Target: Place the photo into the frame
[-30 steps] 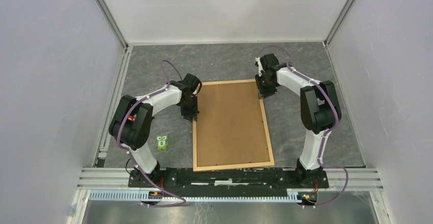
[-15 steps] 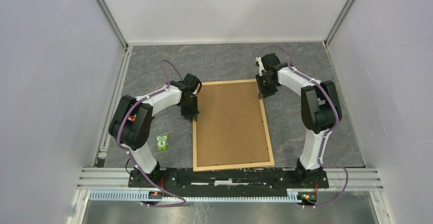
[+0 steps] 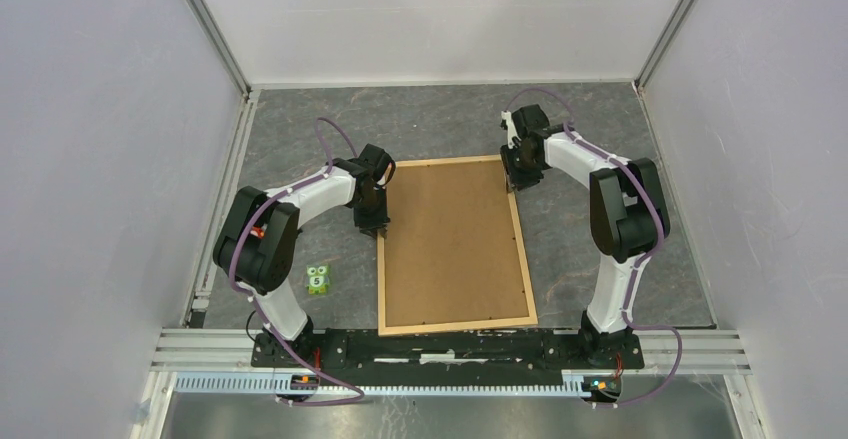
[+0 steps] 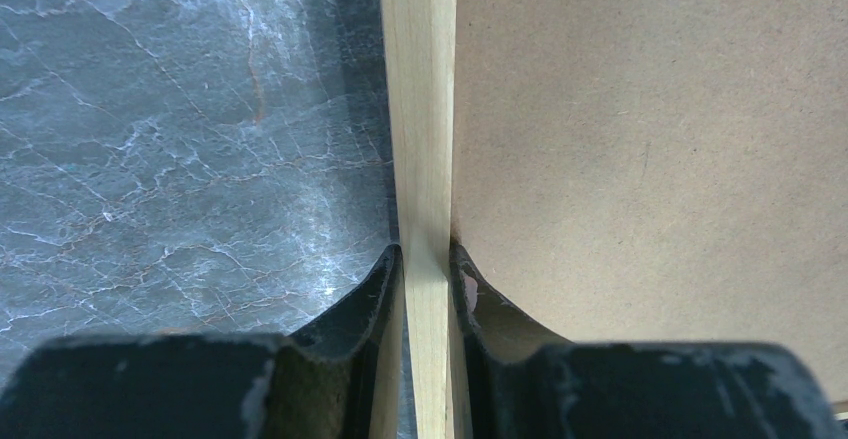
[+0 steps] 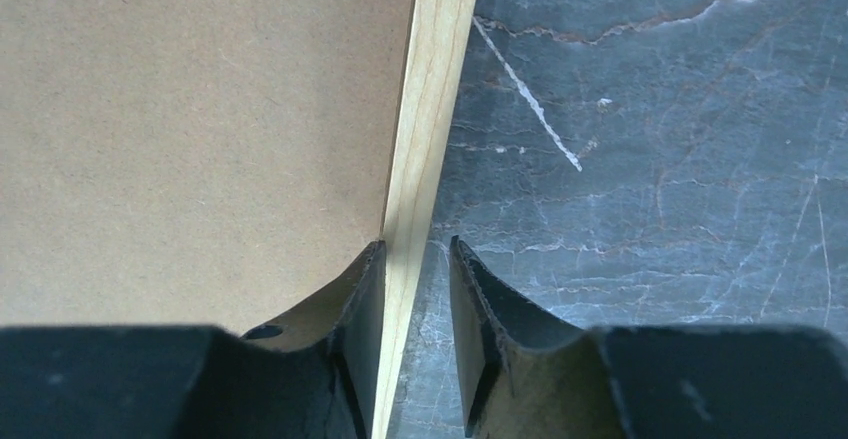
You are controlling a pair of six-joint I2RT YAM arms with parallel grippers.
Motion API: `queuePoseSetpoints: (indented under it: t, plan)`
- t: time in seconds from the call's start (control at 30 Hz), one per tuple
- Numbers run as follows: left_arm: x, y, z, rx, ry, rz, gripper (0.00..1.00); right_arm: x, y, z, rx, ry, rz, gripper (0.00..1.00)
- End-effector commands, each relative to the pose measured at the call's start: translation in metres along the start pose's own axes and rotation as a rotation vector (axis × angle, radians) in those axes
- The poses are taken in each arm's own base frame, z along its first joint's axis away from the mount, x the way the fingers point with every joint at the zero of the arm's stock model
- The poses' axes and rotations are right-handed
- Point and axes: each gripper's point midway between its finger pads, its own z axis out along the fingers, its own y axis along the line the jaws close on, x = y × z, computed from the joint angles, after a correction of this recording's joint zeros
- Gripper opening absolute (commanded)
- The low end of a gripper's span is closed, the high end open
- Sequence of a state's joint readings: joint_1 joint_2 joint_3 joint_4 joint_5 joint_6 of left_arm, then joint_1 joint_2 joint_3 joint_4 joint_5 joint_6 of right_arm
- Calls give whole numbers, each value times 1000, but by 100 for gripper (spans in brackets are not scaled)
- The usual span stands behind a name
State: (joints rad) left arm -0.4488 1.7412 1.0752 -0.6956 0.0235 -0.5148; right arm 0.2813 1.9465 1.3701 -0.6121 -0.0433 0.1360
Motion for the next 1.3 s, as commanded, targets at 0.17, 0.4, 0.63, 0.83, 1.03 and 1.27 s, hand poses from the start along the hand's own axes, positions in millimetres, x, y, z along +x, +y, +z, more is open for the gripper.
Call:
queuePoseSetpoints:
  t: [0.17,0.4,0.63,0.83,1.03,1.27]
  plan:
    - [20,27,14,-117,54,46,22,23,2,11,-13,50,22,34]
    - [20,27,13,-117,50,49,22,-4,12,-8,-160,-14,69,40]
    - [19,25,13,-109,51,50,22,-11,3,-13,-103,-36,49,42]
    - [20,25,13,-111,52,55,22,-16,5,-11,-83,-41,41,37]
    - [20,25,13,-108,51,56,22,-24,4,-17,-91,-59,50,37]
    - [20,25,13,-109,51,58,22,-10,5,-7,-88,-17,42,35]
